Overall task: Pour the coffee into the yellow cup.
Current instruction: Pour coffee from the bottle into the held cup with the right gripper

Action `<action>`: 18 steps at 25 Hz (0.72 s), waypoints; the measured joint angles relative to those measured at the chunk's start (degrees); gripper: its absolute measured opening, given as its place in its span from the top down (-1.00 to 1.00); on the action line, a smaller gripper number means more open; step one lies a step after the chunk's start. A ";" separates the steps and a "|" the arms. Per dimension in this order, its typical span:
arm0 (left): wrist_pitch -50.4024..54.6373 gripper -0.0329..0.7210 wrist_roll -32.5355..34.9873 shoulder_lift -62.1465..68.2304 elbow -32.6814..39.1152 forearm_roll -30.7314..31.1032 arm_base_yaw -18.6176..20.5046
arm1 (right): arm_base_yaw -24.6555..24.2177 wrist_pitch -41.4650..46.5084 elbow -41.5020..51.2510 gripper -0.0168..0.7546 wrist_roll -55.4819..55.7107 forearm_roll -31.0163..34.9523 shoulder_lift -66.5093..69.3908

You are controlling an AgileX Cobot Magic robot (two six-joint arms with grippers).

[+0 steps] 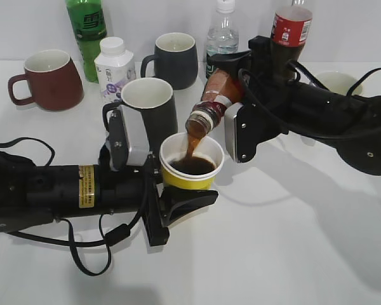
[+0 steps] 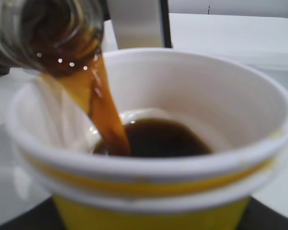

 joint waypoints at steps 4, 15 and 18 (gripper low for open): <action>0.00 -0.14 0.00 0.00 0.00 0.00 0.00 | 0.00 -0.04 0.00 -0.35 0.14 0.00 0.00; -2.16 -0.14 0.05 0.00 0.00 -1.64 0.00 | 0.00 0.13 0.00 -0.35 13.00 -0.06 0.00; -2.57 -0.14 0.05 0.00 0.00 -2.49 0.05 | 0.00 0.25 0.00 -0.35 19.27 -0.06 0.00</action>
